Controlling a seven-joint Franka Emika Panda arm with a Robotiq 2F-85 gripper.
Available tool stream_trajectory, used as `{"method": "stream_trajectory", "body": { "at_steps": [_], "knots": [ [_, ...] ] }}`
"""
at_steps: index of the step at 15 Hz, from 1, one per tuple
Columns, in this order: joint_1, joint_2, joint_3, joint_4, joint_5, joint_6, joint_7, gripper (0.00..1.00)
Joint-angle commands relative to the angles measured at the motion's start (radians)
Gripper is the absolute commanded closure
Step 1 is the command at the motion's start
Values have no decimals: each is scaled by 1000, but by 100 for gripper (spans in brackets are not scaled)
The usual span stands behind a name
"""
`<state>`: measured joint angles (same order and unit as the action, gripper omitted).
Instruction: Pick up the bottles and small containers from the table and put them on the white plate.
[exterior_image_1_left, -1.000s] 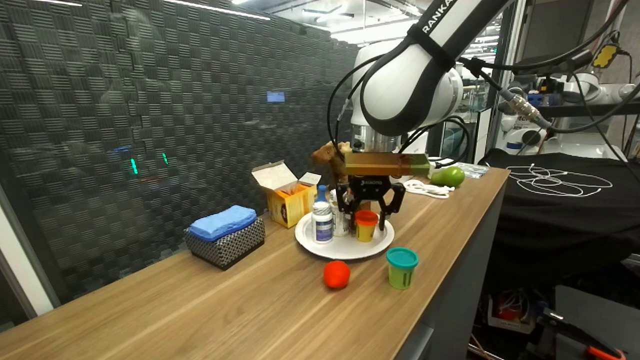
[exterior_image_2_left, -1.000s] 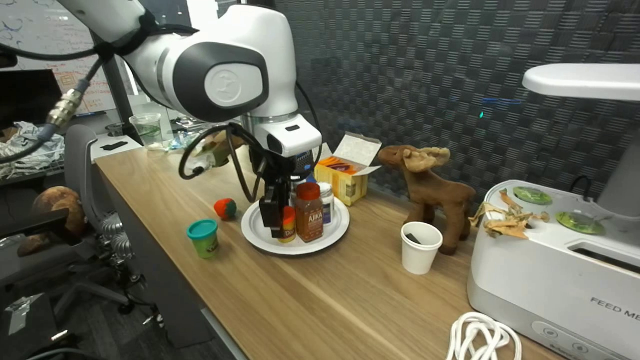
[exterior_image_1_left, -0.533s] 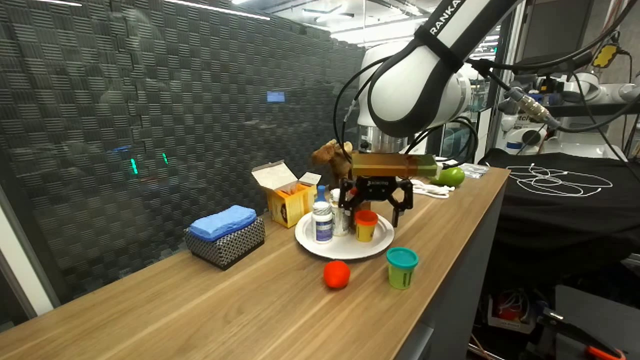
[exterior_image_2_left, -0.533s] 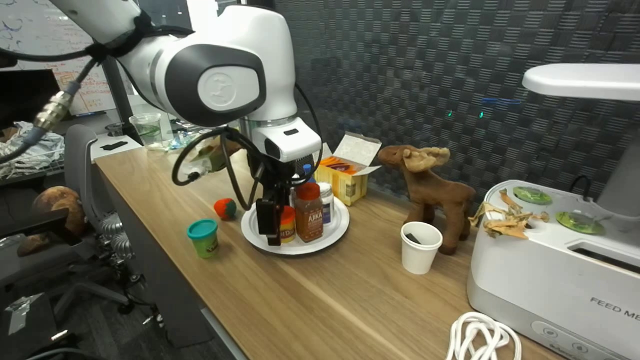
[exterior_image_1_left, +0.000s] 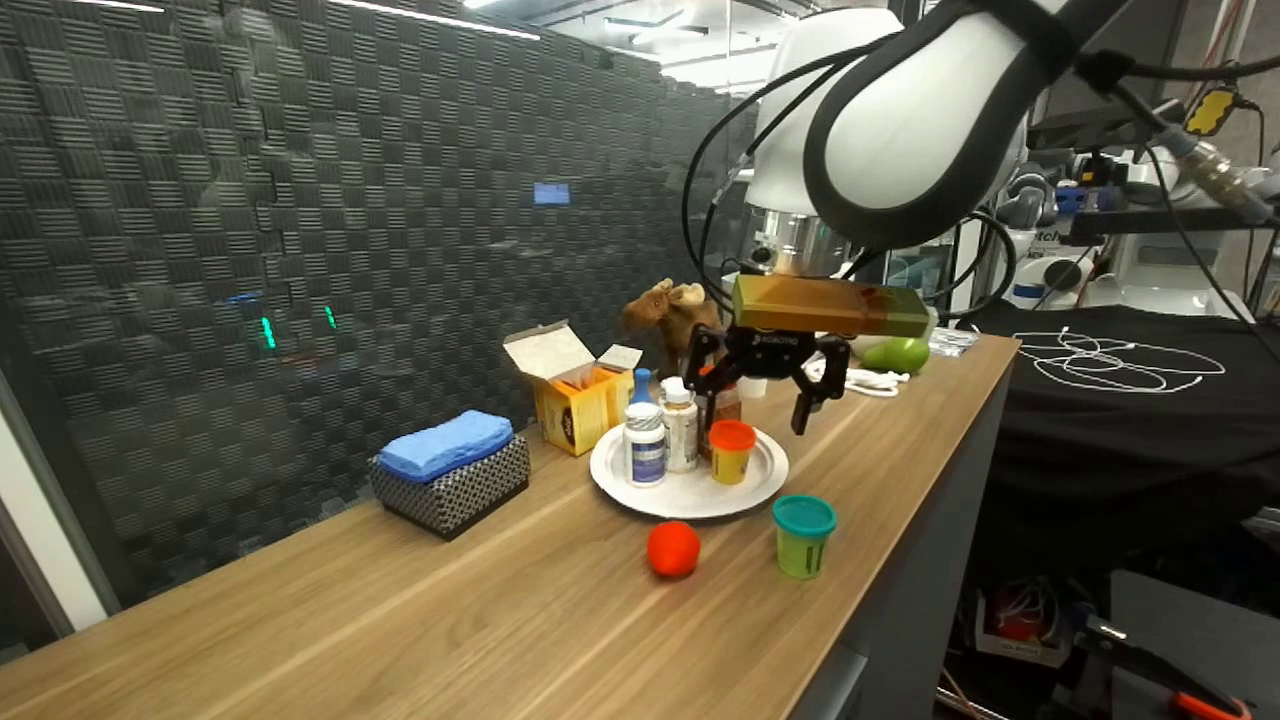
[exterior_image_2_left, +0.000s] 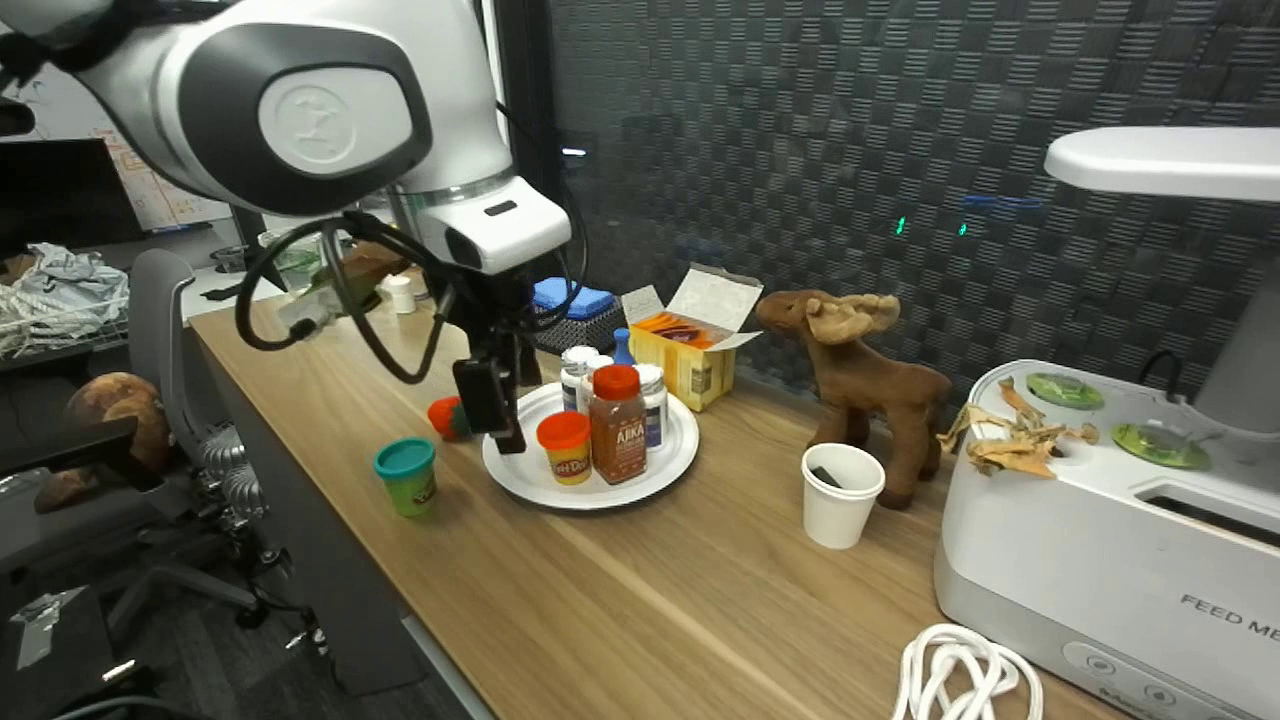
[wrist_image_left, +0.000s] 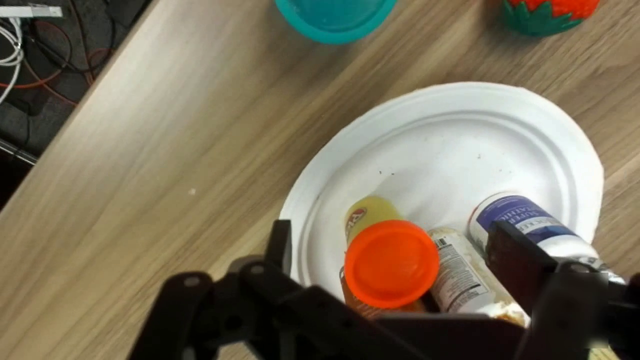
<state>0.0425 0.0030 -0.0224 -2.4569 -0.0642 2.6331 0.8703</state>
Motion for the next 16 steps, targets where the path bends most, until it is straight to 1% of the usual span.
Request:
{"method": "stream_trajectory", "body": {
  "at_steps": [1, 3, 5, 9, 12, 16],
  "knots": [
    [6, -132, 48, -101, -94, 15, 86, 0],
    [2, -154, 87, -123, -120, -8, 102, 0],
    [4, -164, 119, -138, -119, -46, 86, 0],
    [11, -167, 156, -169, -109, -104, 42, 0],
    [13, -159, 161, -194, -97, -94, -8, 0],
    [4, -157, 157, -218, -105, -28, -32, 0]
  ]
}}
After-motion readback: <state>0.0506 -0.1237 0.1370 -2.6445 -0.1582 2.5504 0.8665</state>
